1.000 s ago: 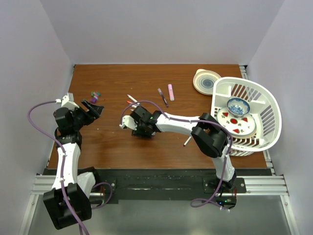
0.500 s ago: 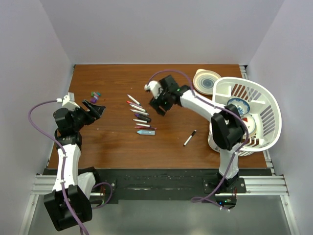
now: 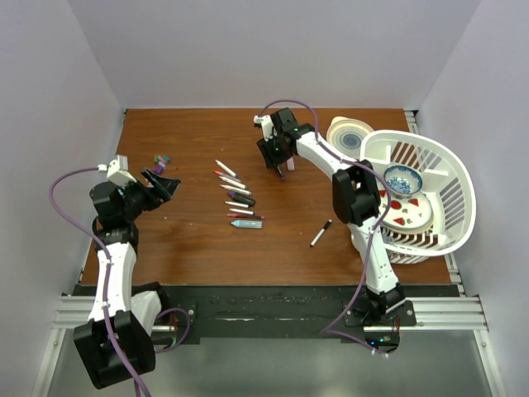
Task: Open the pen caps
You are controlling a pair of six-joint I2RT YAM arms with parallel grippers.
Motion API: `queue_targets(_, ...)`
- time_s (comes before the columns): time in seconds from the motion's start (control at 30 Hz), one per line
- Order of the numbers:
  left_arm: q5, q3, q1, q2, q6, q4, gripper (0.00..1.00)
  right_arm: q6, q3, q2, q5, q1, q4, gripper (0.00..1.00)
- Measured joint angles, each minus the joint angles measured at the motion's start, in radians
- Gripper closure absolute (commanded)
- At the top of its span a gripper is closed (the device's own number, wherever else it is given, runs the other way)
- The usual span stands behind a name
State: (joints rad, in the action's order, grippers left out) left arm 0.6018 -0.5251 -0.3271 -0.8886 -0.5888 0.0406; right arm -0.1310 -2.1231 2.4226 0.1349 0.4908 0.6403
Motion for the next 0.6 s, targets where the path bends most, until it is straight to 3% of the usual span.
queue_targets(0.2,0.020,0.000,0.000,-0.014,0.000,0.006,0.17,0.000,-0.031,0.019,-0.045,0.001,0.005,0.58)
queue_targets(0.37,0.033,0.000,-0.001,-0.017,-0.001,0.021,0.17,-0.002,-0.033,0.026,-0.066,0.001,0.005,0.70)
queue_targets(0.6,0.091,0.034,-0.011,-0.019,-0.021,0.098,0.17,-0.001,-0.030,0.047,-0.065,0.001,0.017,0.96)
